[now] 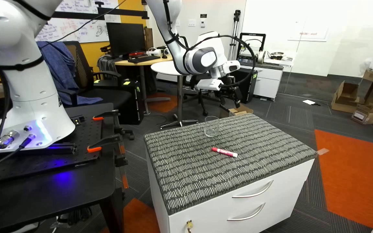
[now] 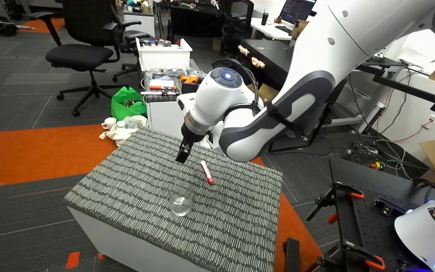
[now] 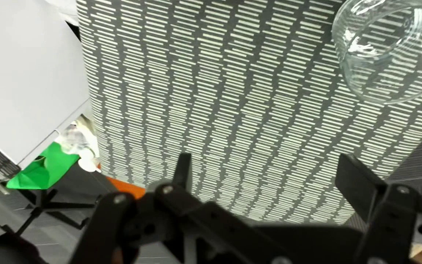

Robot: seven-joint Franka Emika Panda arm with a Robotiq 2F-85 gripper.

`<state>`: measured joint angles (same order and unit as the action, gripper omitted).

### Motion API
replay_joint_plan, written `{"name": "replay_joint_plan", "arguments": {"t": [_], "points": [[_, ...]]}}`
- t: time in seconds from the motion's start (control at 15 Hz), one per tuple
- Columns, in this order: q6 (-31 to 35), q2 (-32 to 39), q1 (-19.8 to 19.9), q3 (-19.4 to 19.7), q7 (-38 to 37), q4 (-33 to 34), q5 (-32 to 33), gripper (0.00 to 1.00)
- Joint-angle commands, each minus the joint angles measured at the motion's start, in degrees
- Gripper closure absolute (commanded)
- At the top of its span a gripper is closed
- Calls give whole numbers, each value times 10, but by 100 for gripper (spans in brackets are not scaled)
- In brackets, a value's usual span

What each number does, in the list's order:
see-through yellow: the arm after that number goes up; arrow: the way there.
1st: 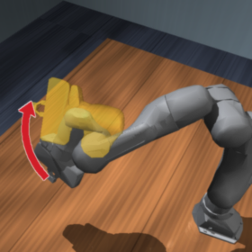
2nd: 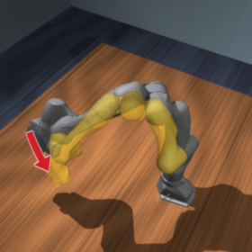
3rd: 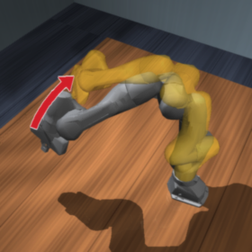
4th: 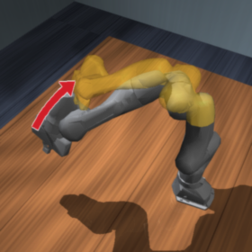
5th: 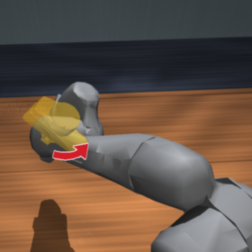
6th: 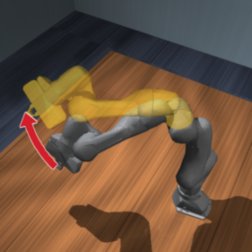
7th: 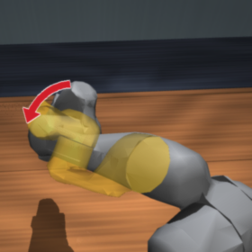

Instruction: Move the glass away from the marker

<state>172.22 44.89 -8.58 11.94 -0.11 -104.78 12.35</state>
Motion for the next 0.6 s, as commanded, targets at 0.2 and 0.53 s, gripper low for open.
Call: {"name": "replay_joint_plan", "arguments": {"t": [0.2,0.53], "points": [[24,0,-18,27,-19,-7,-5,0],[25,0,-21,29,-20,-9,-6,0]]}}
